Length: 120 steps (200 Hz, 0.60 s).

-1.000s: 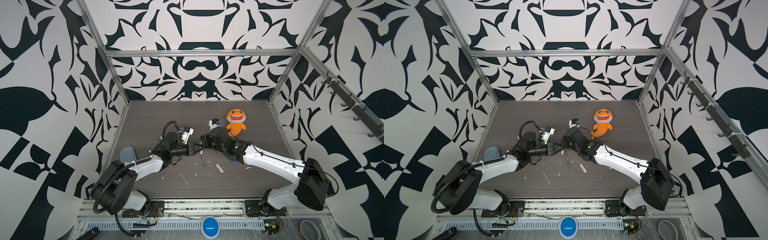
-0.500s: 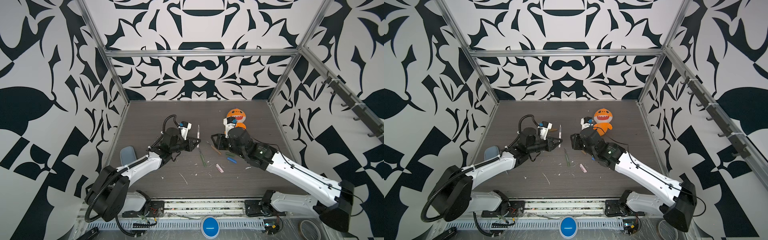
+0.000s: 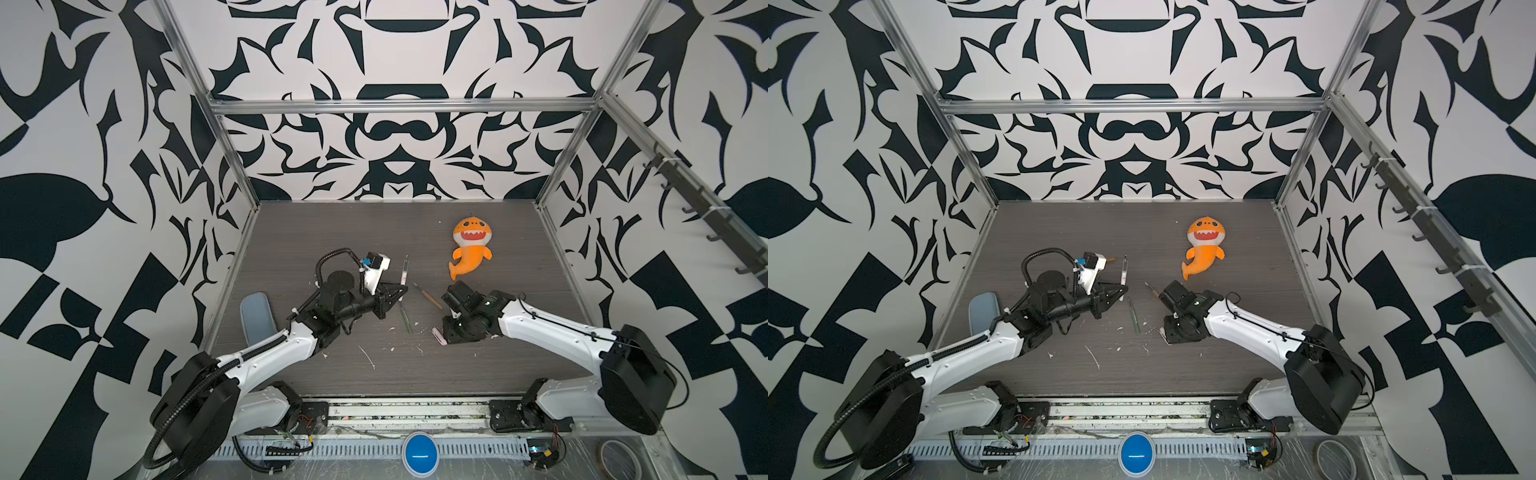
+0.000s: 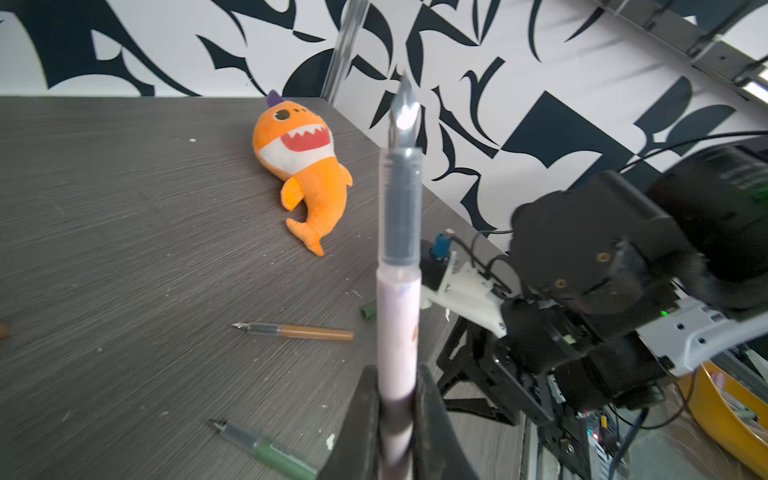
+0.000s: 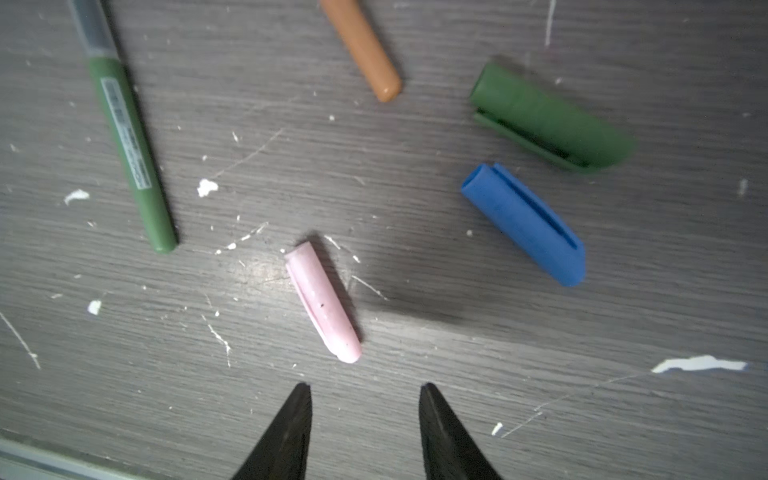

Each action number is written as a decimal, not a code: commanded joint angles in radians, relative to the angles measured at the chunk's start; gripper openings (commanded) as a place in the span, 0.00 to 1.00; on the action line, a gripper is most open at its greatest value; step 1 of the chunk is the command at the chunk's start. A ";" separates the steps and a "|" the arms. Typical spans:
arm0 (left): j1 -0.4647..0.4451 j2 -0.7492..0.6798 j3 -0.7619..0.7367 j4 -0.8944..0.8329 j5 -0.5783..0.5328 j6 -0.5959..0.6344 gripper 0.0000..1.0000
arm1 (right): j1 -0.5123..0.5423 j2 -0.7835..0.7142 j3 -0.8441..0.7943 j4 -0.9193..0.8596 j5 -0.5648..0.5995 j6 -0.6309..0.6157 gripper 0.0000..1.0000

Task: Insert the pens into the pen caps
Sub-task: 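Hold the pink pen upright in the left gripper while the right nears the pink cap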

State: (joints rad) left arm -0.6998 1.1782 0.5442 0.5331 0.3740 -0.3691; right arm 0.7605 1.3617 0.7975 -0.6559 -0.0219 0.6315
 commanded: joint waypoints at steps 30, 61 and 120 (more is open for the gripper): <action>-0.017 -0.107 -0.095 0.096 -0.025 -0.024 0.00 | 0.051 0.057 0.003 -0.027 0.024 -0.013 0.48; -0.017 -0.138 -0.119 0.087 -0.049 -0.031 0.00 | 0.051 0.091 0.007 0.005 0.014 -0.035 0.48; -0.017 -0.202 -0.141 0.040 -0.057 -0.039 0.00 | 0.033 0.166 0.019 0.018 0.066 -0.049 0.46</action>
State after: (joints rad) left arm -0.7139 1.0058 0.4160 0.5793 0.3294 -0.3969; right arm 0.8059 1.5230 0.7975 -0.6308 -0.0078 0.5968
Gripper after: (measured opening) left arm 0.144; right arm 0.471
